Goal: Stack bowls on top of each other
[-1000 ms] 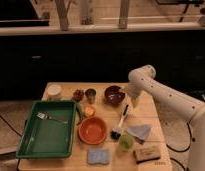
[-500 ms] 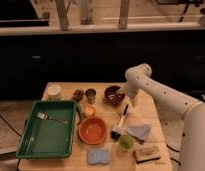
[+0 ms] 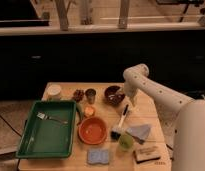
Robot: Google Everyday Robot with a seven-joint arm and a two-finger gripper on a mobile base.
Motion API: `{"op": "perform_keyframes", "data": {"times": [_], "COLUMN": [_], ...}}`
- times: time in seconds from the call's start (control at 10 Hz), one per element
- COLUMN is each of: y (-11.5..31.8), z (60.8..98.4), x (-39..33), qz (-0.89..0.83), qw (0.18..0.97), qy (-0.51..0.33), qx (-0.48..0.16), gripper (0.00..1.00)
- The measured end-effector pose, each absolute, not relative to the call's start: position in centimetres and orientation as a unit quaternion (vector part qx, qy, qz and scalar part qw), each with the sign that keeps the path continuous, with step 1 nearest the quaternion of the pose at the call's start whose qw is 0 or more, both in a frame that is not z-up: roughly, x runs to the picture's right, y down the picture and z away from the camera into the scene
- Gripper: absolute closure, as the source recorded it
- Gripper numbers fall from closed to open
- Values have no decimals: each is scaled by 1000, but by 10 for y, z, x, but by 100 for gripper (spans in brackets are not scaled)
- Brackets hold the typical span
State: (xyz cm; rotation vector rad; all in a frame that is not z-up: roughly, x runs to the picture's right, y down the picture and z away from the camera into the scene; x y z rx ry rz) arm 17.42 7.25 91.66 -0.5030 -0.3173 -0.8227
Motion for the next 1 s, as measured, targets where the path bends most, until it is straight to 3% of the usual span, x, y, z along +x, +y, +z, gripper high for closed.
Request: {"op": "perform_keyframes", "data": {"times": [0.3, 0.4, 0.5, 0.6, 1.0], "y": [71, 71, 71, 74, 80], "z": [922, 923, 925, 927, 932], "x": [175, 174, 174, 176, 172], "qz": [-395, -396, -396, -396, -399], "qw": [872, 871, 871, 869, 863], "qy": [-156, -159, -161, -165, -175], "qx": [-243, -243, -243, -248, -255], "gripper": [21, 26, 33, 48, 88]}}
